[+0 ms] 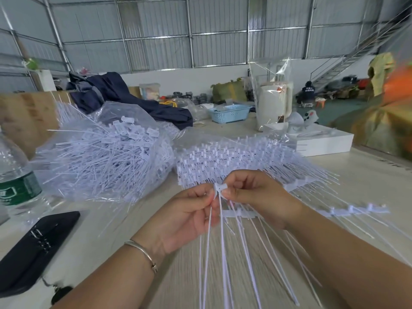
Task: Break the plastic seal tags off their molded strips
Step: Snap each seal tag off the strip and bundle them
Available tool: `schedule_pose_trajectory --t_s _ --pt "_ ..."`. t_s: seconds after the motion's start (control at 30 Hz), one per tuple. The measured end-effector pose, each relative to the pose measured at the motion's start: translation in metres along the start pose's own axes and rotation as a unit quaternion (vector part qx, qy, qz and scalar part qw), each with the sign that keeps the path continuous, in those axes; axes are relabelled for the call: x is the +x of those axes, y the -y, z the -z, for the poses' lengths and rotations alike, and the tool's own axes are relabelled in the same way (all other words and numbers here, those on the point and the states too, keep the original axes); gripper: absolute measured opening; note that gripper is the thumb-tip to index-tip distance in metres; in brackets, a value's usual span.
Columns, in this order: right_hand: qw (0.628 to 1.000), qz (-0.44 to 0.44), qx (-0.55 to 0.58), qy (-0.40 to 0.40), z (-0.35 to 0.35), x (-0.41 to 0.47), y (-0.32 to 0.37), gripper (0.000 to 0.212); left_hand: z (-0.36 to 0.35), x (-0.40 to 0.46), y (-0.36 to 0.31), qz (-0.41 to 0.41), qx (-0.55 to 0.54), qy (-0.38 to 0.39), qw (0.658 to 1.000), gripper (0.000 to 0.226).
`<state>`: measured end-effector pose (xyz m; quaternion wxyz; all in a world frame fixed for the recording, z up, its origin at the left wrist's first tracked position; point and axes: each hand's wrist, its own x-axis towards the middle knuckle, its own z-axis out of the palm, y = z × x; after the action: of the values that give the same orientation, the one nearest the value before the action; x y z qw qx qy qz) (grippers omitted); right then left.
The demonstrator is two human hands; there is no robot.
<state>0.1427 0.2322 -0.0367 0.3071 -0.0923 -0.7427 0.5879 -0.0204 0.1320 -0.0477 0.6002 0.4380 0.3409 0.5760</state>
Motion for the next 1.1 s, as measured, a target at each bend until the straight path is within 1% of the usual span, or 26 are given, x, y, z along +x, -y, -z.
schedule_pose_trajectory --t_s 0.1,0.13,0.2,0.23,0.3,0.37,0.4,0.43,0.5,0.57,0.63,0.73,0.83,0.93,1.03,1.1 --pt "1.000 -0.015 0.001 0.002 0.000 0.000 -0.002 0.023 -0.004 0.000 0.003 0.004 0.034 -0.020 0.999 0.007" --pt "1.000 -0.020 -0.005 -0.004 0.000 0.000 -0.002 0.026 -0.005 0.000 0.004 0.001 0.049 -0.029 0.998 0.006" --pt "1.000 -0.025 -0.003 -0.018 -0.001 0.001 -0.002 0.025 -0.007 0.001 0.004 -0.002 0.058 -0.056 0.997 0.010" --pt "0.999 -0.024 0.001 -0.028 -0.002 0.001 -0.002 0.022 -0.008 0.002 0.003 -0.004 0.047 -0.070 0.996 0.011" --pt "0.998 -0.020 0.001 -0.054 -0.005 0.002 0.000 0.021 -0.007 0.004 0.000 -0.007 0.010 -0.083 0.996 0.020" --pt "0.996 -0.013 -0.013 -0.087 -0.006 0.003 0.001 0.030 -0.007 0.004 -0.003 -0.009 -0.030 -0.087 0.996 0.022" --pt "0.994 -0.008 -0.019 -0.104 -0.006 0.003 0.001 0.036 -0.006 0.003 -0.004 -0.009 -0.038 -0.096 0.995 0.022" --pt "0.993 -0.002 -0.025 -0.116 -0.005 0.004 0.002 0.037 -0.005 0.004 -0.004 -0.008 -0.034 -0.113 0.993 0.024" --pt "0.991 0.010 -0.055 -0.125 -0.004 0.004 0.002 0.024 -0.004 0.003 -0.004 -0.010 -0.008 -0.151 0.988 0.031" --pt "0.987 0.022 -0.095 -0.125 -0.002 0.005 0.001 0.010 -0.002 0.003 -0.003 -0.014 0.018 -0.175 0.984 0.032" --pt "0.983 0.031 -0.122 -0.130 -0.001 0.004 0.000 0.005 0.000 0.003 -0.002 -0.024 0.038 -0.188 0.981 0.031" --pt "0.978 0.032 -0.151 -0.137 0.001 0.005 0.001 0.004 0.001 0.003 -0.001 -0.038 0.063 -0.192 0.979 0.027" --pt "0.977 0.023 -0.171 -0.128 0.003 0.004 0.004 0.004 0.001 0.003 -0.002 -0.033 0.092 -0.187 0.977 0.030" --pt "0.982 0.003 -0.143 -0.119 0.005 0.002 0.008 0.006 -0.001 0.002 -0.003 -0.003 0.097 -0.172 0.980 0.028" --pt "0.985 -0.007 -0.112 -0.128 0.009 0.002 0.012 0.011 0.000 0.002 -0.002 0.026 0.105 -0.160 0.981 0.039" --pt "0.984 -0.009 -0.098 -0.146 0.015 0.002 0.013 0.015 0.004 0.001 -0.005 0.027 0.113 -0.168 0.979 0.039"
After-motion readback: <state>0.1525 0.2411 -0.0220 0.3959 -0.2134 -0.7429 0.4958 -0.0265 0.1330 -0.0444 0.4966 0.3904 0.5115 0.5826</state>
